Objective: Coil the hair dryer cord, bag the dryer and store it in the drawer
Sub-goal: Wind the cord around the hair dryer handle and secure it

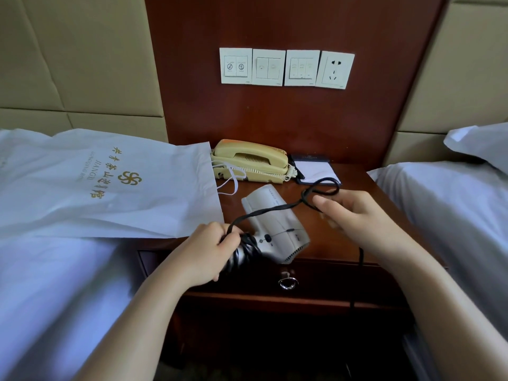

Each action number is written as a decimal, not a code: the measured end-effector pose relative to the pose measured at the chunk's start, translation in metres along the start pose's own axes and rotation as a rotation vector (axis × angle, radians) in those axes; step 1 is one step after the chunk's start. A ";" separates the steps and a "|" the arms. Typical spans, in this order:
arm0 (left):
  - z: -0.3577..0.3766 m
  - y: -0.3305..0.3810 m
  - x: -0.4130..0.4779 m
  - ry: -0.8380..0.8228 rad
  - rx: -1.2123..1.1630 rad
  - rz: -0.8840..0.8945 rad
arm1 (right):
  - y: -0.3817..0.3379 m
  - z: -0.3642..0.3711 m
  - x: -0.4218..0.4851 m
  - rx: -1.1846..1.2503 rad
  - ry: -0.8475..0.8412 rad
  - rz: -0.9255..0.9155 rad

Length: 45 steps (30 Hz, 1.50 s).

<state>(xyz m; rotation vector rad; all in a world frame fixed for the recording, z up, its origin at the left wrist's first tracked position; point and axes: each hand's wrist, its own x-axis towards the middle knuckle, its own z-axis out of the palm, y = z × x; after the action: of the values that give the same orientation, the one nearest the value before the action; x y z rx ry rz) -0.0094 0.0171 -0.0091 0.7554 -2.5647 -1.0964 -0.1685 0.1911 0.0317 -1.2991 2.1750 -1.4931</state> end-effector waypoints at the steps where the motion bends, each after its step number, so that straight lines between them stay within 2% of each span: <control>1: 0.001 0.001 -0.001 -0.005 0.011 -0.001 | -0.001 0.002 0.000 0.002 -0.014 -0.020; 4: 0.002 0.003 -0.003 -0.016 0.035 -0.003 | -0.005 0.008 0.001 -0.003 0.014 -0.120; 9: 0.002 0.005 -0.004 0.005 0.051 0.002 | 0.000 0.009 0.006 -0.139 0.194 -0.221; 13: 0.002 0.005 -0.003 -0.027 0.047 0.010 | 0.008 0.005 0.011 -0.260 0.330 -0.201; 16: 0.003 0.001 0.002 -0.017 -0.040 0.048 | 0.020 -0.002 0.016 -0.305 0.452 -0.129; 19: 0.001 -0.001 0.003 0.000 -0.149 0.083 | 0.033 -0.010 0.020 -0.310 0.502 -0.055; 25: -0.004 0.001 -0.002 -0.063 -0.271 0.076 | 0.058 -0.027 0.021 -0.417 0.475 0.125; 29: -0.003 -0.003 -0.001 -0.075 -0.191 0.030 | 0.071 -0.021 0.016 -0.544 0.299 0.277; 31: 0.000 -0.003 -0.002 -0.065 -0.148 -0.005 | 0.073 -0.015 0.012 -0.532 0.169 0.235; 34: 0.007 0.003 -0.005 -0.036 -0.081 -0.019 | 0.071 -0.004 0.009 -0.409 -0.009 0.077; 36: 0.013 0.009 -0.007 -0.021 -0.039 -0.017 | 0.067 0.001 0.008 -0.220 -0.067 0.051; 41: 0.020 0.021 -0.008 0.058 0.064 -0.002 | 0.048 0.004 0.004 0.319 -0.074 0.142; 45: 0.026 0.025 -0.007 0.121 0.127 0.075 | 0.028 0.005 0.006 0.735 -0.215 0.313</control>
<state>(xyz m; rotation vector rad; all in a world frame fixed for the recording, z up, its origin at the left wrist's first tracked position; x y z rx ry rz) -0.0235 0.0508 -0.0092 0.7248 -2.5555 -0.8456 -0.1841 0.1864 0.0075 -0.7770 1.3896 -1.6780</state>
